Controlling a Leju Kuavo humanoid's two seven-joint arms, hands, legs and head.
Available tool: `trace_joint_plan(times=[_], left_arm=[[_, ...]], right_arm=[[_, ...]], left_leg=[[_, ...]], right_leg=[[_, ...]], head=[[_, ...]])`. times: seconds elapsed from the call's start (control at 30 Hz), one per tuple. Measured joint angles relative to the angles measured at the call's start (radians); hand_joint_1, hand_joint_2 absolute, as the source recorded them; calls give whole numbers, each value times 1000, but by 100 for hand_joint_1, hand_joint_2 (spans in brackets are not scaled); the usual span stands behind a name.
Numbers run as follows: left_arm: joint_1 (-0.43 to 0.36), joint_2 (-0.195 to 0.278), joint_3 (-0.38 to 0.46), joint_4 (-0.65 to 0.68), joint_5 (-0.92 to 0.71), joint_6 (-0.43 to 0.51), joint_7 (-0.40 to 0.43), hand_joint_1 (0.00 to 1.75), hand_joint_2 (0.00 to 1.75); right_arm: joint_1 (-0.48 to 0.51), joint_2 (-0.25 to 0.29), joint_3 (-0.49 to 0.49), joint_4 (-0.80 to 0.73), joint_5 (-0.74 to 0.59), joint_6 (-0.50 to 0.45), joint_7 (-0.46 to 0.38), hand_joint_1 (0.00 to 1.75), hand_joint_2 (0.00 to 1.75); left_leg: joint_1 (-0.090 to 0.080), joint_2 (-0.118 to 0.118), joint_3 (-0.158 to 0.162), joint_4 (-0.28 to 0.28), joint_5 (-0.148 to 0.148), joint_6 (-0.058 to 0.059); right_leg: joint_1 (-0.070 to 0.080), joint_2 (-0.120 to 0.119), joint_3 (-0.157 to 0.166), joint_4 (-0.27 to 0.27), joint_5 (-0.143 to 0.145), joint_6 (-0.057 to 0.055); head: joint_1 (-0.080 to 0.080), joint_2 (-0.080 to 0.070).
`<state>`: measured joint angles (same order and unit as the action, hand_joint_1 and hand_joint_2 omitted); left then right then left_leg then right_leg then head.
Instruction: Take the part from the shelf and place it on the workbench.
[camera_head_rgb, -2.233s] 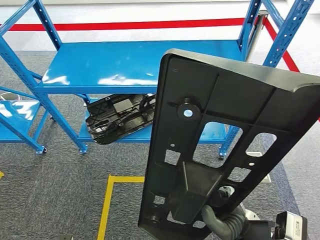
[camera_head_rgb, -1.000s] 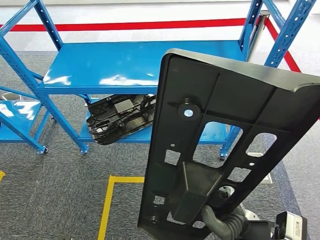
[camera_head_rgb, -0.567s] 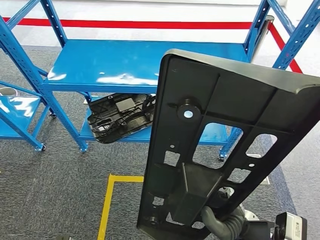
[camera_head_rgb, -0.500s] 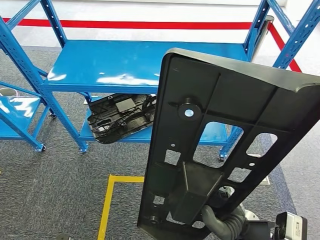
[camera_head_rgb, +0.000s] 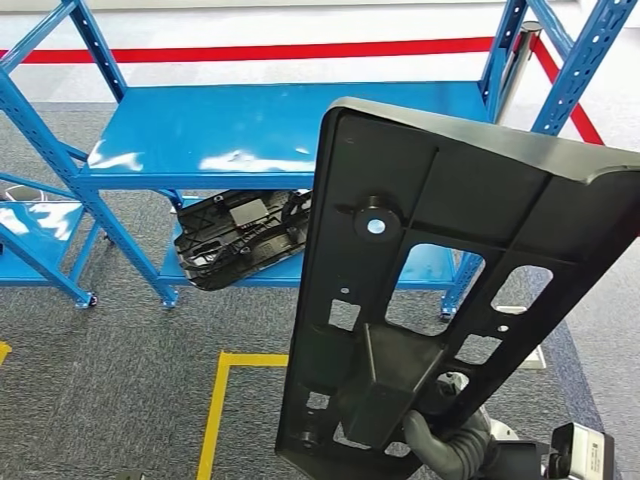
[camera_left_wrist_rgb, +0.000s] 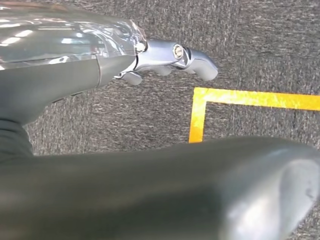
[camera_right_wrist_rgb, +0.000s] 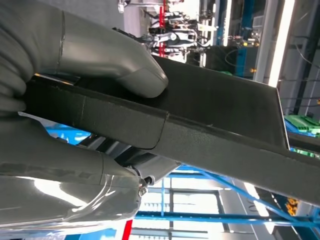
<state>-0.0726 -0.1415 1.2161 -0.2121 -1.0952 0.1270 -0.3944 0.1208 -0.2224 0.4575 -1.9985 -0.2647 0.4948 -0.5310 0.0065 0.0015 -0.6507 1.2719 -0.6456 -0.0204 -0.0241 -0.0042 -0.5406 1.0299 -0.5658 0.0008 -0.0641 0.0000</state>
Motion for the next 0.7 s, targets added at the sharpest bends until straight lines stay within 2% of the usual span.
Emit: trace_joint_plan(times=[0.07,0.1,0.13,0.2,0.27,0.33,0.4,0.43,0.47,0.5,0.57,0.6,0.63,0.7], left_arm=[[0,0,0,0,0,0,0,0,175],[-1,0,0,0,0,0,0,0,175],[-1,1,0,0,0,0,0,0,175],[-1,1,0,0,0,1,0,0,175],[-2,1,0,0,0,1,0,0,175],[-2,1,0,0,0,1,0,0,175],[-1,1,0,0,0,1,0,0,175],[-1,1,0,0,0,1,0,0,175],[-1,1,0,0,0,1,0,0,175],[-1,1,0,0,0,1,0,0,175],[-1,0,0,0,0,1,0,0,175],[-1,0,0,0,0,1,0,0,175],[-1,0,0,0,0,1,0,0,175],[-1,0,0,0,0,1,0,0,175]], right_arm=[[-1,0,0,0,0,0,0,175,175],[-2,0,0,0,0,0,0,175,175],[-2,0,0,0,0,0,0,175,175],[-2,0,0,-1,0,0,0,175,175],[-2,0,0,-1,0,0,0,175,175],[-3,0,0,-2,0,0,0,175,175],[-1,-1,0,-2,0,0,0,175,175],[0,-1,0,-1,0,0,0,175,175],[1,-1,0,-1,0,0,0,175,175],[1,-1,0,-1,0,0,0,175,175],[0,-1,0,-1,0,0,0,175,175],[0,-1,0,-1,0,0,0,175,175],[0,-1,0,0,0,0,0,175,175],[0,-1,0,0,0,0,0,175,175]], left_leg=[[-2,-1,56,-127,75,11],[-6,-2,82,-183,97,17],[-9,-2,97,-218,106,21],[-15,-3,104,-237,103,28],[-10,0,110,-254,102,37],[-5,2,115,-269,104,45],[-7,3,115,-270,104,49],[-7,3,115,-269,104,50],[-7,3,115,-268,103,50],[-7,3,117,-267,102,49],[-6,2,120,-263,96,43],[-7,2,120,-260,92,39],[-9,2,120,-256,89,35],[-12,2,117,-251,88,29]], right_leg=[[1,2,4,0,-2,2],[2,3,4,0,-3,4],[2,3,3,0,-3,7],[0,4,2,-2,-2,17],[-1,3,-2,7,-12,27],[1,4,-30,73,-59,33],[2,5,-88,201,-120,36],[2,5,-113,253,-133,38],[2,4,-123,273,-127,40],[1,4,-114,251,-99,42],[0,2,-56,125,-27,44],[1,2,-29,67,-3,42],[1,2,-12,30,7,38],[4,5,-8,14,4,28]], head=[[0,0],[0,0],[0,0],[0,0],[1,0],[1,0],[2,0],[2,0],[2,0],[2,0],[2,0],[1,0],[1,0],[1,0]])
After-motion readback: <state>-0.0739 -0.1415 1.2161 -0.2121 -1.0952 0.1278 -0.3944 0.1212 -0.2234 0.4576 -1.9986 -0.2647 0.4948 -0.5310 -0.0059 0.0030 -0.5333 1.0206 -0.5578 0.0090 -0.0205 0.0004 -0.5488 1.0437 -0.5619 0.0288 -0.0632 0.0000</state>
